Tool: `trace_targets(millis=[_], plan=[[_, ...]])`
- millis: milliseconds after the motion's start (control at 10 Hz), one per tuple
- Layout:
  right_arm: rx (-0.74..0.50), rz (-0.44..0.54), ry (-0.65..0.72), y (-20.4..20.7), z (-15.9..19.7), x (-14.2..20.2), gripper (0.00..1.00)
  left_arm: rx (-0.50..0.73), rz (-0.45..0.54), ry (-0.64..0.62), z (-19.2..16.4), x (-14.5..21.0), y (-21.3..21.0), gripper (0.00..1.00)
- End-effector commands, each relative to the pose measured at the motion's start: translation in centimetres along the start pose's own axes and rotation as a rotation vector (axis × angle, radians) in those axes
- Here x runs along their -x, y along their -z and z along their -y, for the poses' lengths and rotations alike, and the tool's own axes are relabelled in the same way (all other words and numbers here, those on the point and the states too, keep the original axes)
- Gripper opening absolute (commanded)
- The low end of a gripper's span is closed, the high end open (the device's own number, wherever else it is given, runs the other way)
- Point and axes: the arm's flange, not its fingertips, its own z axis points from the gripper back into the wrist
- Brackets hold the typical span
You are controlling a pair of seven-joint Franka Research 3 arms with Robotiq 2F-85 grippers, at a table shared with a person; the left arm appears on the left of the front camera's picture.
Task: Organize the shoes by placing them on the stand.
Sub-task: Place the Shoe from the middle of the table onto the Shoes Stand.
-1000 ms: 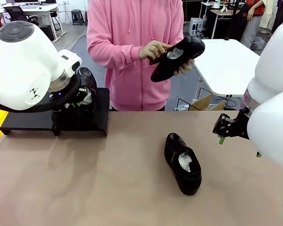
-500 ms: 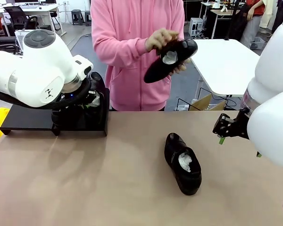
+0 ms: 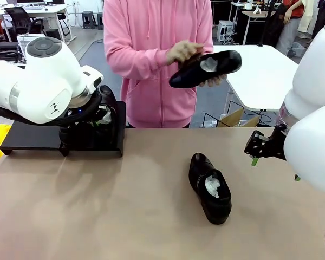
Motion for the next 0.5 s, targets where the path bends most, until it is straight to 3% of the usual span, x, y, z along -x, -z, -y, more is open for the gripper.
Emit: trace_targets(millis=[0,100,400], plan=[[-0.017,-0.002,-0.005,0.08,0.03,-0.21,1.00,-0.030,0.019,-0.004,0.63,-0.03,0.67,0.22],[-0.017,-0.002,-0.005,0.08,0.03,-0.21,1.00,-0.033,0.009,-0.002,0.58,-0.02,0.86,0.41],[-0.017,-0.002,-0.005,0.08,0.03,-0.21,1.00,-0.042,0.028,-0.008,0.31,-0.17,0.50,0.41]])
